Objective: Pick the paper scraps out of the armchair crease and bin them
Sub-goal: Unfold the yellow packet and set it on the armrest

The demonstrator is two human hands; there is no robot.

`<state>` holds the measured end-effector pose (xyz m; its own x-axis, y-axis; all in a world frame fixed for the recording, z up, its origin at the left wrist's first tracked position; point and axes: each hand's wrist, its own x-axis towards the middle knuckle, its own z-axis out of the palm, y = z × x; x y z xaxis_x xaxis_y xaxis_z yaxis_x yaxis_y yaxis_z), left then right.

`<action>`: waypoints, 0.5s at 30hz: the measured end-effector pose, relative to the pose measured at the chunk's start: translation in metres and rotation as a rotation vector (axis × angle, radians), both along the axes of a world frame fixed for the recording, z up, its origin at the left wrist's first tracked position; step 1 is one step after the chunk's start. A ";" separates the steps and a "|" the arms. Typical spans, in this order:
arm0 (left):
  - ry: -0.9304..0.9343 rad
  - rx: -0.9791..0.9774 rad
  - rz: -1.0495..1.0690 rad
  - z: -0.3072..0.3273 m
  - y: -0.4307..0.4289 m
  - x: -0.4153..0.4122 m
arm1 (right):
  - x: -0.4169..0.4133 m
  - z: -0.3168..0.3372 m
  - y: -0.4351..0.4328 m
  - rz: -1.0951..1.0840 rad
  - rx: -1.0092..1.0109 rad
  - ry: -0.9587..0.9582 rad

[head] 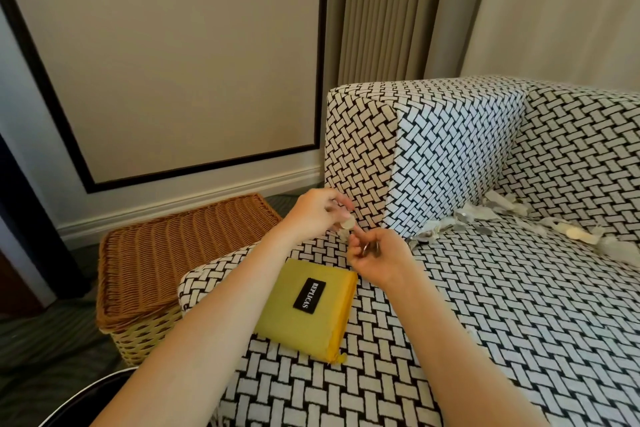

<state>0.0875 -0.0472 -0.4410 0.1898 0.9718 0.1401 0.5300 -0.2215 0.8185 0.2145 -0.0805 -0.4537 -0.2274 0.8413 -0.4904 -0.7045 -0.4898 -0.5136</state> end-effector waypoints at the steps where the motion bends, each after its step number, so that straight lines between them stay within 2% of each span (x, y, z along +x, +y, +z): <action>1: -0.005 -0.025 -0.049 0.004 -0.004 0.000 | 0.000 0.001 -0.001 -0.016 0.001 0.010; 5: 0.053 -0.057 -0.146 0.017 -0.016 0.001 | -0.001 0.002 -0.005 -0.054 0.026 0.069; 9: 0.181 -0.080 -0.157 0.019 -0.023 0.001 | 0.001 0.005 -0.010 -0.022 0.051 0.023; 13: 0.230 -0.033 -0.059 0.029 -0.033 0.002 | 0.001 0.007 -0.012 -0.023 0.070 0.084; 15: 0.421 -0.093 0.037 0.038 -0.043 0.007 | 0.001 0.007 -0.012 -0.044 0.069 0.097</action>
